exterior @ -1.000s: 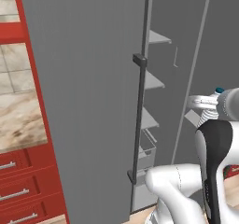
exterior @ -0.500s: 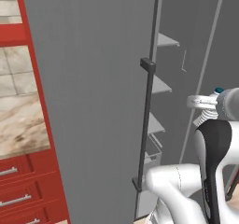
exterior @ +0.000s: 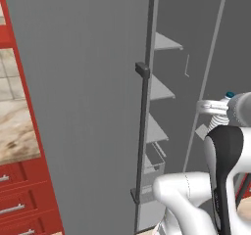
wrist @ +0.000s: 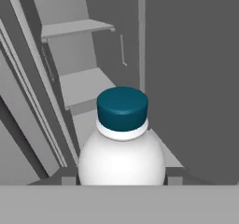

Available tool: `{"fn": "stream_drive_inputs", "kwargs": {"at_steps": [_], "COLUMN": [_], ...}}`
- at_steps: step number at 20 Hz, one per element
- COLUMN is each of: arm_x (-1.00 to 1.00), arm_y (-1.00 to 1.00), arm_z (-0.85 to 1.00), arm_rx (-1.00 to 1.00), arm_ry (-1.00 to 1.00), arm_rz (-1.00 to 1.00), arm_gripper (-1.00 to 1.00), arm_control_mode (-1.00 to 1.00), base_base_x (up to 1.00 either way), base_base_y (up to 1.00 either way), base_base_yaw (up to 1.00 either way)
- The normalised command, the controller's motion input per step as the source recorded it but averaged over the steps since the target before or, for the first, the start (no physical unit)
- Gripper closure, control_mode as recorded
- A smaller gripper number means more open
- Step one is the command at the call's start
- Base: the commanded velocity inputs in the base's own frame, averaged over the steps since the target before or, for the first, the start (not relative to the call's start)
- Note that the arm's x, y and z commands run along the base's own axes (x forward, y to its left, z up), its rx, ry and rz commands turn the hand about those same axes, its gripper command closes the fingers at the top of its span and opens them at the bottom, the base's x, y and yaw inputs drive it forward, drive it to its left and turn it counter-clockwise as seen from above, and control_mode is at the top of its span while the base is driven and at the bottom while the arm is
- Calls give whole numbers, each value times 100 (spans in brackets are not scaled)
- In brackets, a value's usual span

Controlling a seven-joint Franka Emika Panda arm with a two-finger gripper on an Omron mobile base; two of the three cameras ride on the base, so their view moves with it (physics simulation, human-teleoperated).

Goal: Take the bottled waters from the counter and place them in the freezer to freeze. Close the freezer door after placing the bottles.

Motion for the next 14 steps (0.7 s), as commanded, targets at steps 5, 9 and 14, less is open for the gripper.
{"fn": "stream_drive_inputs", "kwargs": {"at_steps": [5,9,14], "arm_x": [0,0,0], "arm_y": [0,0,0], "arm_z": [0,0,0], "arm_rx": [0,0,0], "arm_ry": [0,0,0], "arm_rz": [0,0,0], "arm_gripper": [100,100,100], "arm_control_mode": [100,100,100], "base_base_x": [15,29,41], "base_base_y": [-17,0,-5], "base_base_yaw": [3,0,1]}}
